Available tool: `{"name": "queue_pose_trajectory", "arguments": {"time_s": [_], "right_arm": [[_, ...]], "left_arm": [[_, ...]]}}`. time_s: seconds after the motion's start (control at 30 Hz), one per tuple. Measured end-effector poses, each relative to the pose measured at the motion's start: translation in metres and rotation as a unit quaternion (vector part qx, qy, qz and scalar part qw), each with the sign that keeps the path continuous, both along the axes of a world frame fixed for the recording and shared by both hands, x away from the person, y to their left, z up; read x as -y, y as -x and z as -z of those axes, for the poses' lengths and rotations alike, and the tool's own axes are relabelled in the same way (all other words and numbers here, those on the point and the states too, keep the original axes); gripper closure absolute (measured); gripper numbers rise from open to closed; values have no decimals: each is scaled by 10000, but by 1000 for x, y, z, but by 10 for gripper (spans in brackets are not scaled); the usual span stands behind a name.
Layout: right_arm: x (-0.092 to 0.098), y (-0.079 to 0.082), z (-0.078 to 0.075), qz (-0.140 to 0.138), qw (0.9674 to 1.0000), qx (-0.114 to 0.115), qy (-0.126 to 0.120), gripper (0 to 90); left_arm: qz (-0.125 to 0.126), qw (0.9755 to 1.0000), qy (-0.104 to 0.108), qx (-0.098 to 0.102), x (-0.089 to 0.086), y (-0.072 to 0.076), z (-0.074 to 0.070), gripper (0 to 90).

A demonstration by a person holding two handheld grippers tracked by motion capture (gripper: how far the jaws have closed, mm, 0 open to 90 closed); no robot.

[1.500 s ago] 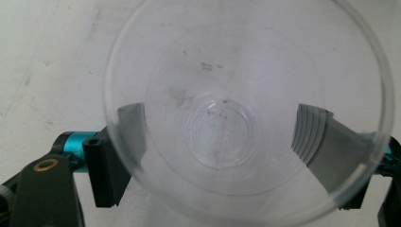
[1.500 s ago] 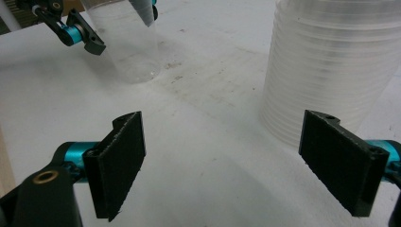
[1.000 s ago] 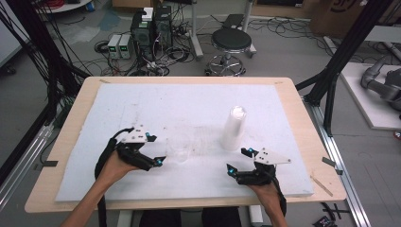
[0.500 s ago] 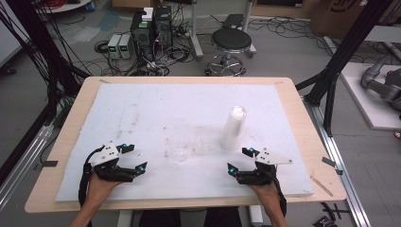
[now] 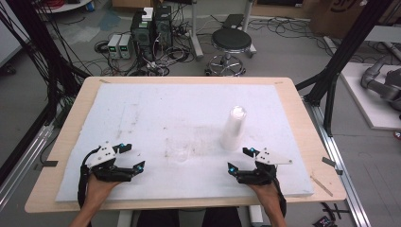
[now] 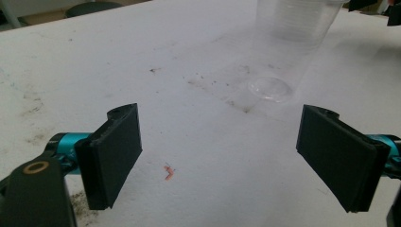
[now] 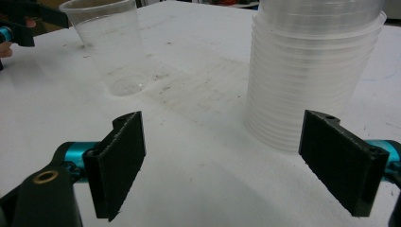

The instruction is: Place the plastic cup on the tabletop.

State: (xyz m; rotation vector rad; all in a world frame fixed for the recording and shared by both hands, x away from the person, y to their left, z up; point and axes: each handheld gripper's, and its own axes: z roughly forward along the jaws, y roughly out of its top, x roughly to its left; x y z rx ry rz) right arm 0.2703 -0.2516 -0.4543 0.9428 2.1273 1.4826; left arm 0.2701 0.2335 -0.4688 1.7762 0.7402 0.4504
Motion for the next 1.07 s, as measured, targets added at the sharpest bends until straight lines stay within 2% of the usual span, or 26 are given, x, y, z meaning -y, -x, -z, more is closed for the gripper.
{"name": "queue_pose_trajectory", "arguments": {"time_s": [0.07, 0.13, 0.3, 0.6, 0.77, 0.97, 1.07], "right_arm": [[0, 0, 0, 22, 10000, 31, -17, 155], [1, 0, 0, 54, 10000, 3, -63, 155], [2, 0, 0, 98, 9999, 9, -124, 155], [6, 1, 0, 192, 9994, 14, -303, 155], [5, 1, 0, 156, 9996, 56, -225, 155], [5, 2, 0, 179, 9995, 65, -255, 155], [4, 2, 0, 158, 9996, 30, -215, 155]], "left_arm": [[-37, 10000, -30, 78, 1, 1, 0, 148], [-31, 9999, -86, 79, 1, 1, 0, 148], [-106, 9999, -26, 55, 1, 1, 0, 148], [-100, 9999, -94, 83, 2, 2, 0, 149], [-98, 9999, -33, 71, 1, 2, 0, 148], [-91, 9999, -39, 71, 1, 2, 0, 149], [-104, 9999, 69, 46, -1, 1, 0, 149]]}}
